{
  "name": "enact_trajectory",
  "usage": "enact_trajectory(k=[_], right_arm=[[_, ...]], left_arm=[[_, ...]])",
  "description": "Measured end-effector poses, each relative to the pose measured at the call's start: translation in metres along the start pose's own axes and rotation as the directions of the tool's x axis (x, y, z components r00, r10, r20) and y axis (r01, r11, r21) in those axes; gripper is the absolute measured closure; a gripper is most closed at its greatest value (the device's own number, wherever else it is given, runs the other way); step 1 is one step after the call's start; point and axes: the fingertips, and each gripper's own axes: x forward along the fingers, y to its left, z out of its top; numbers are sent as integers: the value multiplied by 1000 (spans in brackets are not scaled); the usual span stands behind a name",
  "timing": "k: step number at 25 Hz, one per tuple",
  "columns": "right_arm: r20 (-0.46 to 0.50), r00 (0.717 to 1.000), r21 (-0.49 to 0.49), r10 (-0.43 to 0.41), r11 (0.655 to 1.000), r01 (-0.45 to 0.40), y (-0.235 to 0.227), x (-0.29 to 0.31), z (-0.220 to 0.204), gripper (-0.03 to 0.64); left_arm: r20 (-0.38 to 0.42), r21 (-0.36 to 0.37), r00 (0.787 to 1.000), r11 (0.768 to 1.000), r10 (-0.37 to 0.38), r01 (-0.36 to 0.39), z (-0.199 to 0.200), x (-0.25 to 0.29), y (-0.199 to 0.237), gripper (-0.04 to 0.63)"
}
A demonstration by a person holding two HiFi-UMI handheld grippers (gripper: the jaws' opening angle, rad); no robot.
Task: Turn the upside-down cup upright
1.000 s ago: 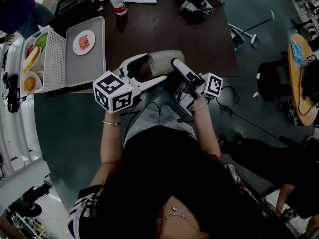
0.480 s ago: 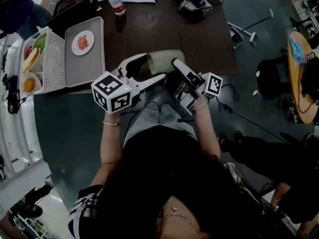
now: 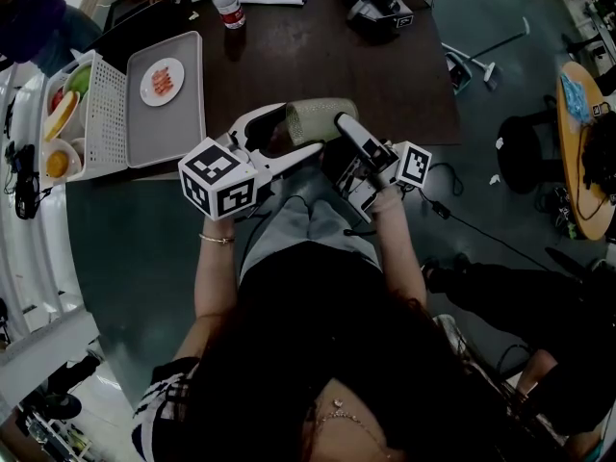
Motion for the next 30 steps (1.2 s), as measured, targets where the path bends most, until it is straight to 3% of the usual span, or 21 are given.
enact_trajectory(k=[22, 30], right_arm=[[84, 993, -35, -85, 996, 88, -22, -17, 29, 305], [127, 975, -110, -182, 974, 197, -35, -34, 46, 305]], left_arm=[[-67, 7, 997, 999, 33, -32, -2, 13, 22, 230], [-105, 9, 993, 999, 53, -53, -8, 16, 36, 230]])
